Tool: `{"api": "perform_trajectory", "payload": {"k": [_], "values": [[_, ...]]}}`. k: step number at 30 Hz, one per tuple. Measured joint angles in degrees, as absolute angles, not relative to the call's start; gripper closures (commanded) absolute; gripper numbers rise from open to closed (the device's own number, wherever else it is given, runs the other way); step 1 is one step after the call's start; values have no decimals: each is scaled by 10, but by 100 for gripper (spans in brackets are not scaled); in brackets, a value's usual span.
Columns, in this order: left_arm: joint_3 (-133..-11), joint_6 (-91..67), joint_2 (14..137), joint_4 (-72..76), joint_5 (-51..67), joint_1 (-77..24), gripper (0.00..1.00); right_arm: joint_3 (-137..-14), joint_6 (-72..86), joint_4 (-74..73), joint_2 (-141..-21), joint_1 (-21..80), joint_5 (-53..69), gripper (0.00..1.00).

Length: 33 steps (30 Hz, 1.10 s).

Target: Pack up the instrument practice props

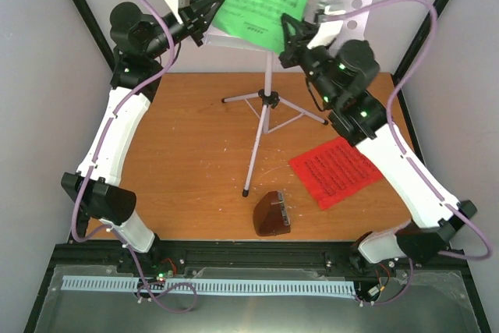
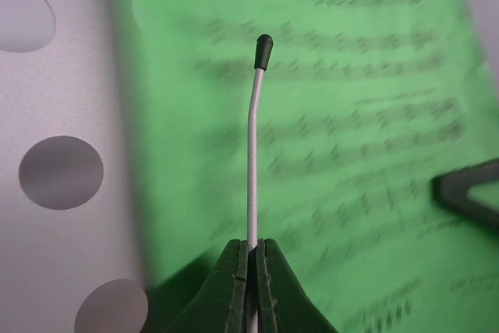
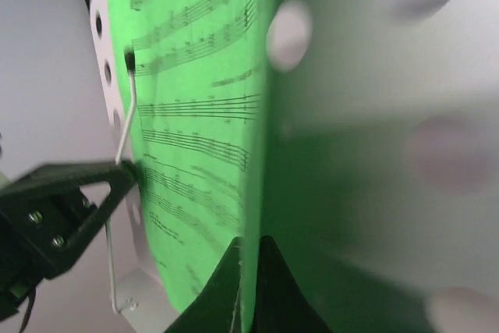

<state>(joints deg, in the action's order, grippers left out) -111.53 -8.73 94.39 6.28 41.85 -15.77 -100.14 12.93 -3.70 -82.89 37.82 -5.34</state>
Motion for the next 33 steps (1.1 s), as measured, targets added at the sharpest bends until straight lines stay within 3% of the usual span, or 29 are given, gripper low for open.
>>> {"api": "perform_trajectory", "payload": {"k": [10,13,20,33], "values": [[-1114,-120,943,65,404,-158,100,-934,102,45,-695,378,-105,97],[-1114,-126,943,65,401,-158,89,-914,90,46,-663,378,-117,97],[-1114,-139,943,69,394,-158,82,-902,68,16,-621,378,-101,97],[-1108,-166,928,71,416,-158,23,-875,113,-150,-531,378,-43,97]]}}
